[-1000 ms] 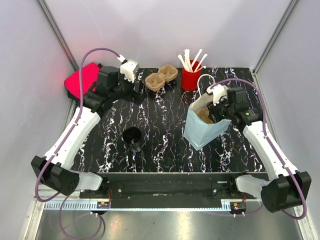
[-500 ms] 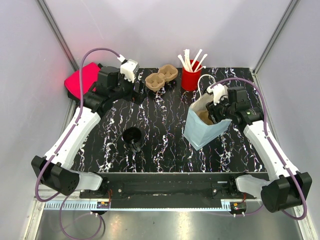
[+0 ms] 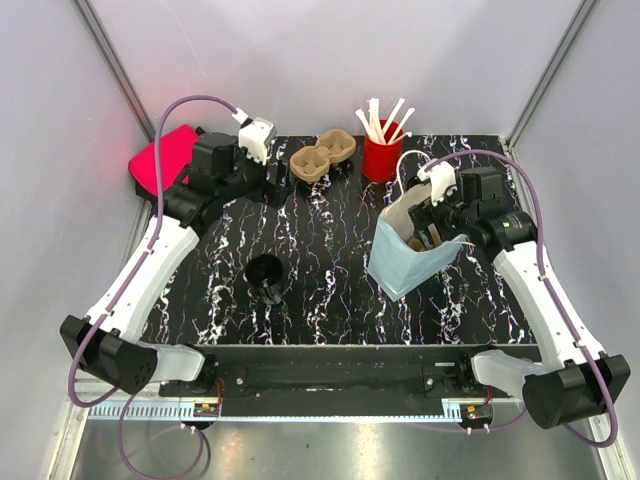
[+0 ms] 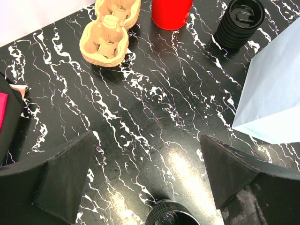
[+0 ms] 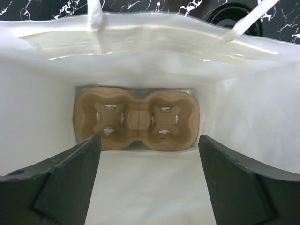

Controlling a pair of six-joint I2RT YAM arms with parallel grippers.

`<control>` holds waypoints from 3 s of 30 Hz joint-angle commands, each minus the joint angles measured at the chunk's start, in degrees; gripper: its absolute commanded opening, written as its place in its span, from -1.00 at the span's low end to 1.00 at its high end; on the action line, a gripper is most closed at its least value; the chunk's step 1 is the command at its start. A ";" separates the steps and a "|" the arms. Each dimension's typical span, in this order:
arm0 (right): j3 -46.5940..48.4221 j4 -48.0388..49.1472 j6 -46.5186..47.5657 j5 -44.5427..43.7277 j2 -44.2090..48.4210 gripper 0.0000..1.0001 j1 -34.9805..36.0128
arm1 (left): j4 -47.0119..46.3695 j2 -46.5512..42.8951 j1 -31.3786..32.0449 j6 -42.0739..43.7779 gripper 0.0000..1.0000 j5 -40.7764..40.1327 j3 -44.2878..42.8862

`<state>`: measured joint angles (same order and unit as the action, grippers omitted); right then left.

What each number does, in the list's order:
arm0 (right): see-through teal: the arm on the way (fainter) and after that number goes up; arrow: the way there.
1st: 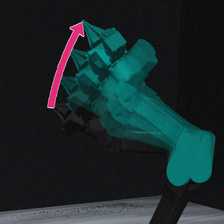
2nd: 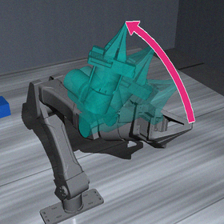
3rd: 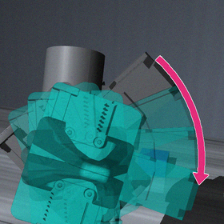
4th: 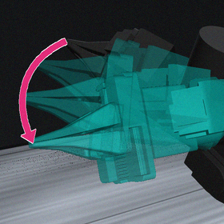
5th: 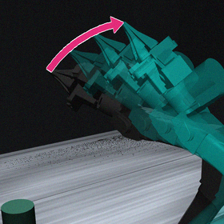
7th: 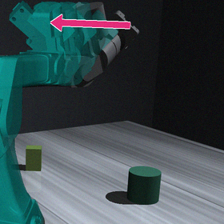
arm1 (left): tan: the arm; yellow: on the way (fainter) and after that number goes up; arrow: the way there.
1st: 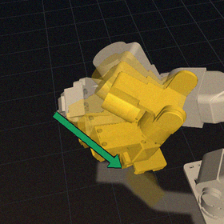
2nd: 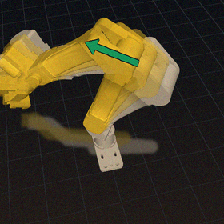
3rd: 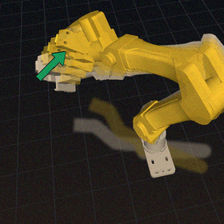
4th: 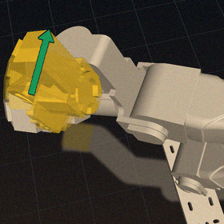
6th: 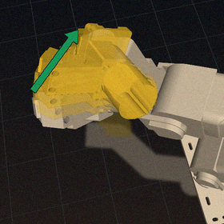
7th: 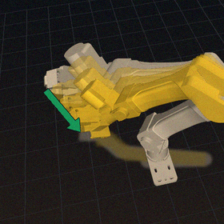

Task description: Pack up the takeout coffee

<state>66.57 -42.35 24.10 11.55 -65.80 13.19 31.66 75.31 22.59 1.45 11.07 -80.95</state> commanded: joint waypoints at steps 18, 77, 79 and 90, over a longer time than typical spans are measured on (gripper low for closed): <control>10.69 -8.89 3.41 -0.21 3.75 0.96 0.43 | -1.95 -1.30 -0.18 -0.14 0.98 0.62 -1.49; 14.65 -23.22 16.68 -3.98 23.44 0.87 0.43 | 0.24 38.95 17.05 -4.79 0.98 21.72 -49.21; 13.86 -22.61 16.77 -4.78 23.70 0.86 0.43 | -0.10 40.00 17.40 -4.97 0.98 19.97 -50.01; 9.90 -17.86 17.39 -7.86 22.91 0.56 0.43 | -3.00 43.78 18.02 -5.85 0.89 18.20 -52.38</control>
<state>77.67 -64.23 40.58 5.72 -42.30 13.26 33.04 118.80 40.42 -3.53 29.98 -129.43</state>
